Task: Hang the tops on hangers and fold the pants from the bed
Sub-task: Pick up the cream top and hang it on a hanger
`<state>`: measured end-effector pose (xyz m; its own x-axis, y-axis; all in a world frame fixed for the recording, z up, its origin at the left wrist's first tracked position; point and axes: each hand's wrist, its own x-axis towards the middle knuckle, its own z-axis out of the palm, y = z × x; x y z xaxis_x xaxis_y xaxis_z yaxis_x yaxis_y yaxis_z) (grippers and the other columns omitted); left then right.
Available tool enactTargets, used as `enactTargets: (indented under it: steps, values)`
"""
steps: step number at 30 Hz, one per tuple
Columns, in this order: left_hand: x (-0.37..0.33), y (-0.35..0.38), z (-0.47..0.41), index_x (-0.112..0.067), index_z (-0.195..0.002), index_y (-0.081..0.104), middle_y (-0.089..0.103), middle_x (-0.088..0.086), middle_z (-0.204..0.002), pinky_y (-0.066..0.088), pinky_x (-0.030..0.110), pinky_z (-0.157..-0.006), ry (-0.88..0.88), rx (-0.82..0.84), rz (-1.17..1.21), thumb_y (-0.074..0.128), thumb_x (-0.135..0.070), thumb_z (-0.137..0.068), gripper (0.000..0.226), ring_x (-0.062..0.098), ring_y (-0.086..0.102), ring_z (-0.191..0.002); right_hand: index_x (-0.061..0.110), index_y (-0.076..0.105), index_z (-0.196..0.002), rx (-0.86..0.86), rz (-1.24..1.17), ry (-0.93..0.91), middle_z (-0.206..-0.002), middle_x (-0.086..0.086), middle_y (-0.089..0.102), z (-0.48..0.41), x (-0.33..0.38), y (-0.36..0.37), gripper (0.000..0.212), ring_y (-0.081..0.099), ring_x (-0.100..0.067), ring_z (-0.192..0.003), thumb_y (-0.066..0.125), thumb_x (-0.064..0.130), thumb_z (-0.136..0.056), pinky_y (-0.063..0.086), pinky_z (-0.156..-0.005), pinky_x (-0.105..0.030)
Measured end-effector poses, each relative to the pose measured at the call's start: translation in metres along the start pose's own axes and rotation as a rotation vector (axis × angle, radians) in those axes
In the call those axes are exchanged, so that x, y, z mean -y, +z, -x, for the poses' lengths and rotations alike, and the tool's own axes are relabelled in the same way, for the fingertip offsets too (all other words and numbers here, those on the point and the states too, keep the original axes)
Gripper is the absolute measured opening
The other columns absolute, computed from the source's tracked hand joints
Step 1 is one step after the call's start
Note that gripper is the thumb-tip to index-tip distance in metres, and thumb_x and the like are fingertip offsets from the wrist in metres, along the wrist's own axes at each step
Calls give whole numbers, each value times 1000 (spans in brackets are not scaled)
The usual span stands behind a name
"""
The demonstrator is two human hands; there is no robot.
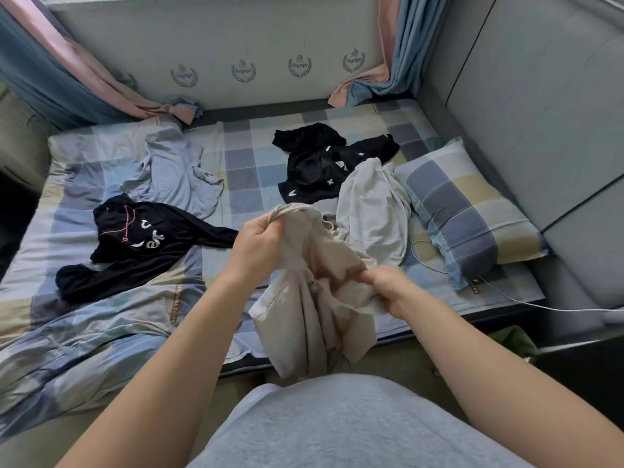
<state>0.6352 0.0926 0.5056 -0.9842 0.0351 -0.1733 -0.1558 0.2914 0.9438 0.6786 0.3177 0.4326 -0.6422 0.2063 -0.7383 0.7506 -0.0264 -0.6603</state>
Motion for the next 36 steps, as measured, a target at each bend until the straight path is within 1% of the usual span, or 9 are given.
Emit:
enactTargets:
  steps: [6, 10, 13, 17, 20, 24, 28, 31, 36]
  values:
    - [52, -37, -21, -12, -67, 56, 55, 3, -64, 39, 32, -55, -160, -122, -518, 42, -22, -102, 40, 22, 52, -64, 15, 69, -96, -104, -312, -207, -75, 4, 72, 5, 7, -35, 14, 66, -12, -71, 74, 7, -85, 48, -61, -27]
    - [63, -35, -37, -18, -91, 64, 64, 8, -93, 55, 37, -61, -560, -168, 189, 46, -22, -104, 23, 25, 62, -83, 11, 69, -97, -95, -476, -323, -80, -2, 76, 18, 7, -47, 6, 71, -13, -69, 69, 10, -91, 56, -58, -26]
    - [67, -30, -50, -12, -100, 57, 60, 6, -90, 49, 30, -58, -742, -155, 693, 39, -10, -106, 19, 17, 54, -71, 10, 67, -99, -131, -536, -335, -83, -4, 76, 27, 2, -48, 6, 73, -16, -73, 64, 14, -96, 58, -60, -27]
    - [59, -20, -58, 4, -101, 52, 56, 14, -91, 37, 22, -65, -855, 43, 886, 27, 15, -78, 35, 14, 45, -66, 9, 67, -113, -247, -550, -240, -98, -9, 76, 38, -9, -44, 24, 71, -25, -91, 61, 28, -100, 60, -79, -39]
    - [50, -12, -63, 8, -106, 59, 72, 20, -87, 58, 32, -59, -853, 278, 730, 27, 11, -82, 40, 27, 71, -65, 9, 67, -123, -247, -616, -62, -114, -16, 73, 46, -22, -38, 39, 69, -35, -106, 56, 40, -101, 55, -93, -52]
    - [51, -6, -79, -2, -112, 64, 72, 15, -78, 56, 32, -54, -860, 471, 362, 46, -24, -99, 32, 28, 69, -61, 6, 70, -115, -201, -733, 56, -110, -20, 74, 60, -40, -20, 48, 73, -36, -95, 64, 47, -91, 61, -74, -47]
    - [64, -16, -98, -13, -100, 76, 74, 11, -87, 51, 29, -64, -455, 923, -368, 81, -75, -52, 80, 19, 65, -66, 3, 64, -127, -198, -846, 11, -122, -23, 69, 81, -68, 12, 55, 71, -34, -99, 72, 28, -80, 56, -93, -49]
    - [83, -20, -106, -14, -76, 69, 63, -5, -67, 41, 26, -58, -23, 916, -894, 84, -56, -62, 46, 14, 54, -63, 0, 61, -132, -210, -881, -30, -124, -22, 68, 100, -99, 51, 56, 70, -34, -105, 73, 13, -79, 58, -91, -44]
    - [102, -12, -101, -11, -64, 63, 58, 0, -58, 36, 29, -54, 31, 883, -873, 58, -23, -92, 31, 23, 52, -63, 11, 68, -112, -503, -432, 166, -106, -9, 75, 136, -149, 132, 40, 72, -25, -95, 81, -2, -76, 55, -89, -32]
